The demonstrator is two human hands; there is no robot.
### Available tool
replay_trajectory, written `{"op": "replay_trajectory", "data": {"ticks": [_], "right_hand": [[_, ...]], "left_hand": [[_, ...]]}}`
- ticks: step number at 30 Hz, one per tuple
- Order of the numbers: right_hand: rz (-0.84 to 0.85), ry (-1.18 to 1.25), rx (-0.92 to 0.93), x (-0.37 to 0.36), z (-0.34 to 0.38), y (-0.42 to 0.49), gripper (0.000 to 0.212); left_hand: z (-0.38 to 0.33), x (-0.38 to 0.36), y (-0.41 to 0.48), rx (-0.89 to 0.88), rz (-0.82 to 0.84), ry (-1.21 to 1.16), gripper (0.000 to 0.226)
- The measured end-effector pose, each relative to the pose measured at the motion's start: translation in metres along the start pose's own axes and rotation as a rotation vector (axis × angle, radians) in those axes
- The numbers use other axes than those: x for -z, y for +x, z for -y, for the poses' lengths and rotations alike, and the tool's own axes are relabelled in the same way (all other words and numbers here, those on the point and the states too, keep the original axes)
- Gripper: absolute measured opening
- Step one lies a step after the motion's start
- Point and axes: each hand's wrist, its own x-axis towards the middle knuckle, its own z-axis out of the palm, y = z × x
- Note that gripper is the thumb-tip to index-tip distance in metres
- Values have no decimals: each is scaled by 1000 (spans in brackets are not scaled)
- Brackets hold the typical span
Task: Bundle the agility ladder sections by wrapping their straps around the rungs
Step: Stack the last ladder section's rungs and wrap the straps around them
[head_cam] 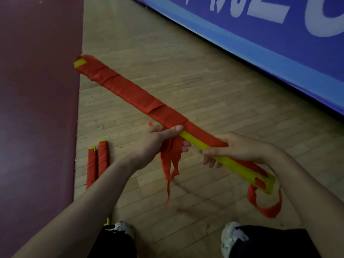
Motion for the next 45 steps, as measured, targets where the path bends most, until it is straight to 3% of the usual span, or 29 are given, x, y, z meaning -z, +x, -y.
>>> {"op": "replay_trajectory", "data": {"ticks": [4,8,14,17,20,25,28,32,35,40,42,45], "right_hand": [[120,198,-34,0,2,-8,33],[54,281,12,-3,1,-6,27],[-73,235,23,0,-2,-1,13],[-189,194,33,-1,-6,6,16],[-312,9,55,-5,-11,14,13],[-490,-740,30,-19,-8,18,31],[-527,-922,41,-33,-7,25,32],[-541,-1033,58,-36,-13,30,37],[-576,-1145,55,-37,-13,29,53],[-644,-1258,88,-43,-8,30,70],[-704,-1221,163,-43,-10,31,72],[-550,-900,192,-39,-11,29,68]], "left_hand": [[-2,4,-1,-34,30,8,34],[-1,6,-1,-26,17,-36,31],[5,3,-1,105,72,-71,25],[8,-3,0,147,58,-94,23],[10,-10,1,155,48,-103,22],[13,-16,2,110,-2,-134,20],[15,-14,2,101,-44,-136,21],[19,-12,0,89,-43,-99,22],[18,-12,0,58,-46,-110,18],[11,-14,1,31,-164,-142,27],[9,-13,1,25,-187,-161,29],[6,-8,0,26,-171,-144,28]]}}
